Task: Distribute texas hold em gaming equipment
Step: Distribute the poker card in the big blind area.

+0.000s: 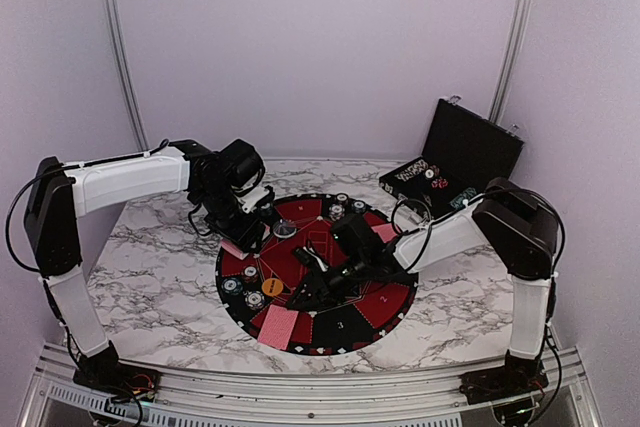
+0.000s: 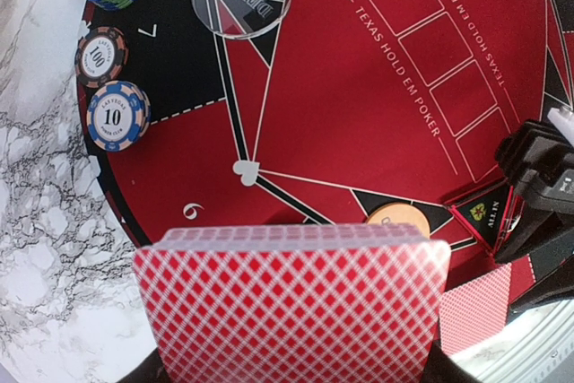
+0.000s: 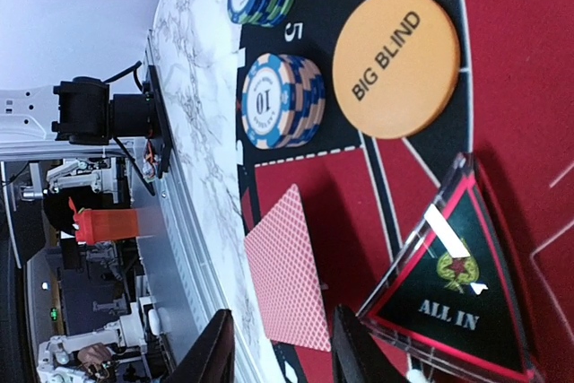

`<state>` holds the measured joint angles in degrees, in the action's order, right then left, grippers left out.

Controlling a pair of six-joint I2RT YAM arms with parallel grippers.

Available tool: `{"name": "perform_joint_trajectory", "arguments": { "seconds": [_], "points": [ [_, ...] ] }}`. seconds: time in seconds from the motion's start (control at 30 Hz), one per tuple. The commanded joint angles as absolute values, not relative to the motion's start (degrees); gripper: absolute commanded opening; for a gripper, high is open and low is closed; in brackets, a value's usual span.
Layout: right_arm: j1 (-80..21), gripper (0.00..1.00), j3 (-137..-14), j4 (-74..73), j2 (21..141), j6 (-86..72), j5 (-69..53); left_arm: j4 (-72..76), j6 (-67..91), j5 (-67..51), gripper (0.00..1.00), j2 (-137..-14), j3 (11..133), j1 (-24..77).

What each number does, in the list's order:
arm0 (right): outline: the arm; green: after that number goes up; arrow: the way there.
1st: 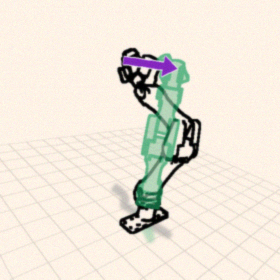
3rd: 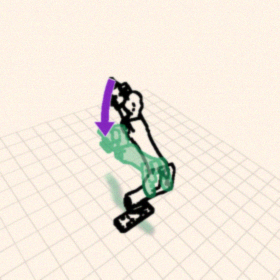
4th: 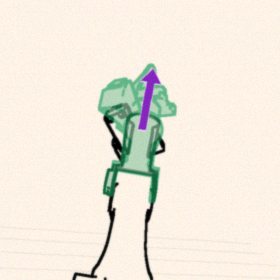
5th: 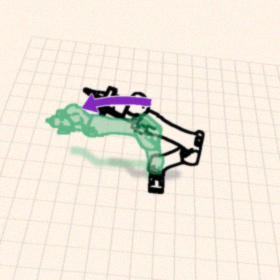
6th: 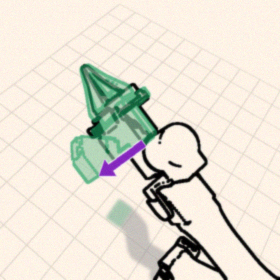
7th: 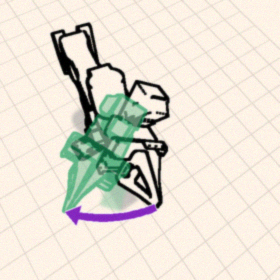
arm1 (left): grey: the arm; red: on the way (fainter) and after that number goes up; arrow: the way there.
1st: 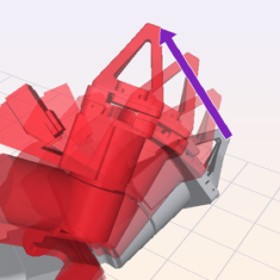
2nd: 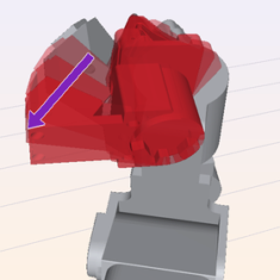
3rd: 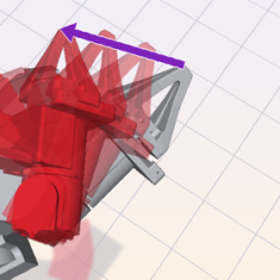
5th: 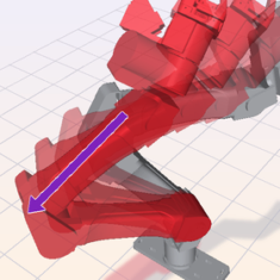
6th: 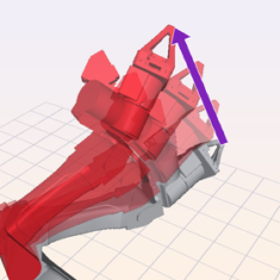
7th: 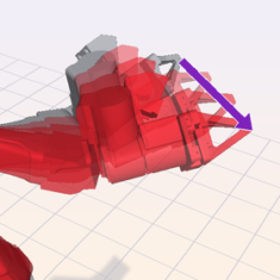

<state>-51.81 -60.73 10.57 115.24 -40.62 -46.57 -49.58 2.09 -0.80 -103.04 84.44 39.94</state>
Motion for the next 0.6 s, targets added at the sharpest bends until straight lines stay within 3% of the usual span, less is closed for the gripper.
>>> {"name": "perform_joint_trajectory", "arguments": {
  "seconds": [0.0, 0.13, 0.57],
  "points": [
    [-52.45, 0.41, -62.94, 7.22, 115.98, -38.47, -44.27, -49.04, 1.37, -0.68, 0.30, -100.79, 84.56, 39.47],
    [-52.85, 0.49, -64.08, 5.15, 116.10, -37.05, -43.05, -49.04, 1.23, -0.86, 0.30, -100.82, 84.59, 39.46],
    [-53.57, 0.56, -66.62, 0.28, 113.89, -33.71, -39.03, -49.04, 1.27, -1.44, 0.30, -100.44, 84.29, 39.29]
  ]
}}
